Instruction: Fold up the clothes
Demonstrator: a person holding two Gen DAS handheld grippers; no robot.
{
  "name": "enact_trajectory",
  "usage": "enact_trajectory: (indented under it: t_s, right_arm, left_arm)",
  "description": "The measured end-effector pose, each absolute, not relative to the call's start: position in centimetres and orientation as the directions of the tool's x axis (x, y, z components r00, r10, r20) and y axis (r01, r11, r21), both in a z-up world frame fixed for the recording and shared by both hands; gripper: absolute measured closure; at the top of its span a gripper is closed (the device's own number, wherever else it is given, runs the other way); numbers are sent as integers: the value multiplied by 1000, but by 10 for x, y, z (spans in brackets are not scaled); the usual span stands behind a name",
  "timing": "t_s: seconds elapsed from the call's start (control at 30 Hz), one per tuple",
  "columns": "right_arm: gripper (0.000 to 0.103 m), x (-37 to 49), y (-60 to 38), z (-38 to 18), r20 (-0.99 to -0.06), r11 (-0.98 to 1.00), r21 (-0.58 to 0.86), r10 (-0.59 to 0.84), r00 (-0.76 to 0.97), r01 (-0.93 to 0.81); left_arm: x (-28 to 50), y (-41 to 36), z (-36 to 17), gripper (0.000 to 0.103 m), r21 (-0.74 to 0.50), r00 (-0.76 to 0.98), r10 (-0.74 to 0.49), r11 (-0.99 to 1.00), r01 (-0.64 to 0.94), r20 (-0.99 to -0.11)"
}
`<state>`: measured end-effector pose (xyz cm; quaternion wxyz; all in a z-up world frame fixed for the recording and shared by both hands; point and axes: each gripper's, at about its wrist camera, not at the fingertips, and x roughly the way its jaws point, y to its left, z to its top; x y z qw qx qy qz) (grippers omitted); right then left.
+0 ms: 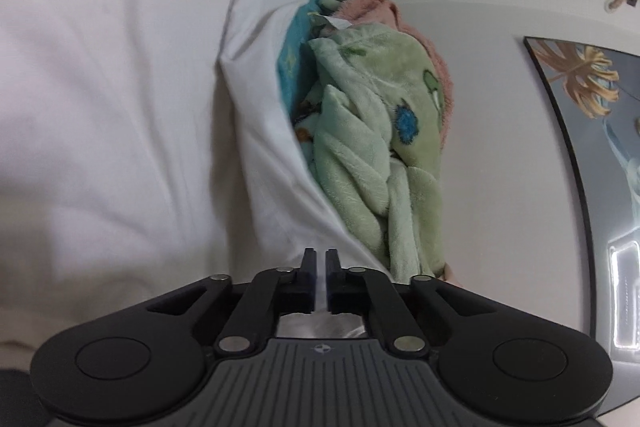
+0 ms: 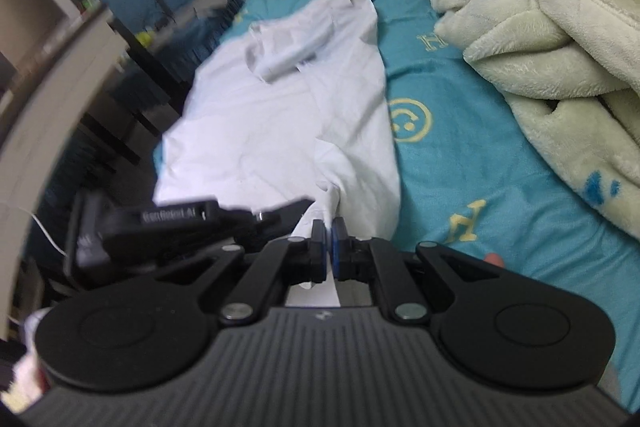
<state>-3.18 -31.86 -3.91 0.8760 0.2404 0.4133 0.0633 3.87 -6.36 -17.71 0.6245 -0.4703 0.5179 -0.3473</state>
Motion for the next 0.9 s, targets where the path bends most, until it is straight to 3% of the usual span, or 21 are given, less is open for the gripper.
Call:
enact_trajectory:
  t_s: [0.03, 0.1, 0.2, 0.3, 0.43, 0.53, 0.67, 0.77, 0.9]
  right_arm:
    - [98, -33, -321, -38, -680, 865, 494, 321, 659, 88]
    - [98, -36, -325, -38, -657, 845, 528, 339, 674, 89]
    - [98, -40, -329, -37, -629, 820, 565, 359, 689, 89]
    - [98, -42, -332, -38, -612, 805, 587, 371, 698, 87]
    - [98, -41, -333, -39, -604, 794, 602, 381, 700, 87]
    - [98, -41, -331, -39, -611, 804, 589, 376, 697, 83]
    - [98, -40, -325, -37, -635, 835, 545, 351, 688, 77]
    - [98, -38, -316, -35, -672, 873, 484, 327, 665, 60]
    - [97, -32, -289, -36, -751, 934, 356, 304, 587, -28]
  left_arm:
    - [37, -63, -180, 79, -948, 213, -924, 309, -74, -317]
    - [32, -63, -185, 44, -950, 195, -931, 291, -114, -309]
    - [30, -63, -191, 25, -968, 214, -954, 174, -181, -211]
    - [30, -69, -195, 23, -973, 221, -968, 68, -219, -117]
    - [27, -81, -197, 24, -975, 201, -977, 20, -223, -66]
    - [24, -82, -198, 28, -976, 211, -977, -5, -218, -42]
    - [26, -75, -195, 58, -977, 253, -966, -7, -213, -48]
    - [27, -69, -192, 85, -976, 241, -962, 76, -203, -125]
    - [24, -57, -167, 93, -953, 192, -933, 293, -80, -303]
